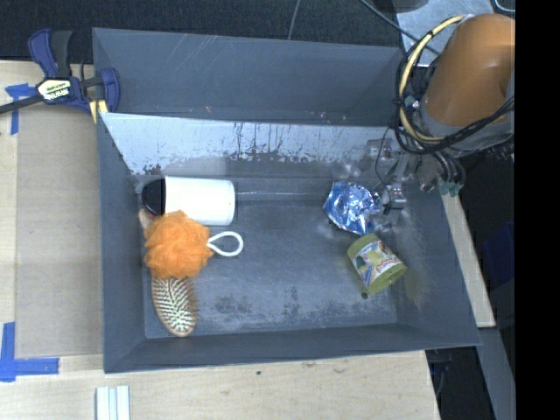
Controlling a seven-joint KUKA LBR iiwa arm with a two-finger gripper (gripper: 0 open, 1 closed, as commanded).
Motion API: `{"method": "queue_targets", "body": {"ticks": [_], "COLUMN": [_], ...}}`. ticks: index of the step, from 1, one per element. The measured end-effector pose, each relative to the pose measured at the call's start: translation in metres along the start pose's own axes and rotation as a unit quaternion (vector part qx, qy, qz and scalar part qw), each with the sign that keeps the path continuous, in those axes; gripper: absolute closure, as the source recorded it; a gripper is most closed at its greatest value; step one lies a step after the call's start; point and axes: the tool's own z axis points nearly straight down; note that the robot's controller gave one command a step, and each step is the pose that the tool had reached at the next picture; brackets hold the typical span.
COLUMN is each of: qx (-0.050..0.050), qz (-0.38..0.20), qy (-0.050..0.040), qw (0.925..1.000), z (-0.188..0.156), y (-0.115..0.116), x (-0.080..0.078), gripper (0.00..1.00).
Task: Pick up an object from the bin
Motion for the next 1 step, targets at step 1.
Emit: {"method": "queue_targets", "body": {"ticks": [1], "qx": [0.000], "qz": [-0.002], "qy": [-0.0043], "qw": [1.0000], "z": [-0.0055], "y": [0.0006], "x": [-0.0014], "gripper": [1.00]}}
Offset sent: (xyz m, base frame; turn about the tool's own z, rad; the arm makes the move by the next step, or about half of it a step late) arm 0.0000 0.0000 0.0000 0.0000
